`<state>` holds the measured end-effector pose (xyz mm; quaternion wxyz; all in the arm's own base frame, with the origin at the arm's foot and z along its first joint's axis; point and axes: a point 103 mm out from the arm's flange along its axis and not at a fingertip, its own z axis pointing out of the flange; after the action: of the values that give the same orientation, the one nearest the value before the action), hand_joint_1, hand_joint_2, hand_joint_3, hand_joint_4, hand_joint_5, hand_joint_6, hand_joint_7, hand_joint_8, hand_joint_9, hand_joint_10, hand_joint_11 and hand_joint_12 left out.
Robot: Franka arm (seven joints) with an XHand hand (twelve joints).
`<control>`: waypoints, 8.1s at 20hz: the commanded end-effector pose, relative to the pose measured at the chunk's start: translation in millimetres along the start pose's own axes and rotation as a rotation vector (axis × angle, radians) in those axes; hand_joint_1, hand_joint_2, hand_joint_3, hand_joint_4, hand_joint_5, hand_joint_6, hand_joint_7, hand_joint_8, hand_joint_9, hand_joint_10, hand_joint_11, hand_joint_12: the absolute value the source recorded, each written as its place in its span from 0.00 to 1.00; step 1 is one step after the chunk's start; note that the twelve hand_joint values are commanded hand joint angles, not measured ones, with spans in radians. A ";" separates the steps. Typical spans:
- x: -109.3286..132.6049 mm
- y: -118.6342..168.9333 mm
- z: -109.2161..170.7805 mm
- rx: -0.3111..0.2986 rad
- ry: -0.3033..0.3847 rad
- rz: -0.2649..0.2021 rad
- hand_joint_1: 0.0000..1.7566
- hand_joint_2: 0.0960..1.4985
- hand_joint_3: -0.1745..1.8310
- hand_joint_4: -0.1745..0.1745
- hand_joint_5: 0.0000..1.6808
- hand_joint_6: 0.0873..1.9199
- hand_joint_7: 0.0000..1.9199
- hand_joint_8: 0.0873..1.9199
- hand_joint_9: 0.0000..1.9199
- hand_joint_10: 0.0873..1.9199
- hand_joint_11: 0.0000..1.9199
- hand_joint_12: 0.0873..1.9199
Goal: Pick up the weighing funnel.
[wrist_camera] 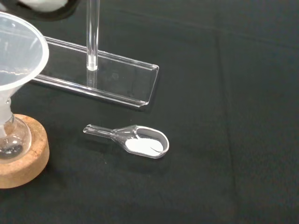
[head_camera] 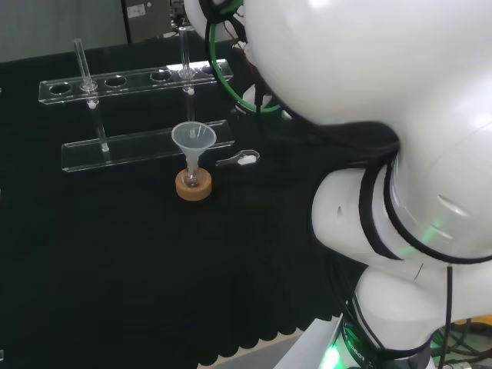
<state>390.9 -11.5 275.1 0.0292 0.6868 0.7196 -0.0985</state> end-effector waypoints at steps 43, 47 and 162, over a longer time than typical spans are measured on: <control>1.7 85.9 150.3 0.195 0.118 -0.040 0.50 0.39 0.37 0.30 0.32 0.00 0.21 0.37 0.31 0.29 0.15 0.68; 0.4 90.7 158.9 0.207 0.120 -0.041 0.50 0.39 0.38 0.30 0.32 0.00 0.22 0.37 0.32 0.29 0.16 0.68; -9.8 90.9 190.5 0.215 0.126 -0.028 0.61 0.48 0.41 0.88 0.63 0.52 0.34 0.37 0.44 0.27 0.22 0.66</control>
<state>465.7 -47.7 60.4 -0.0911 0.6817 0.7134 -0.1343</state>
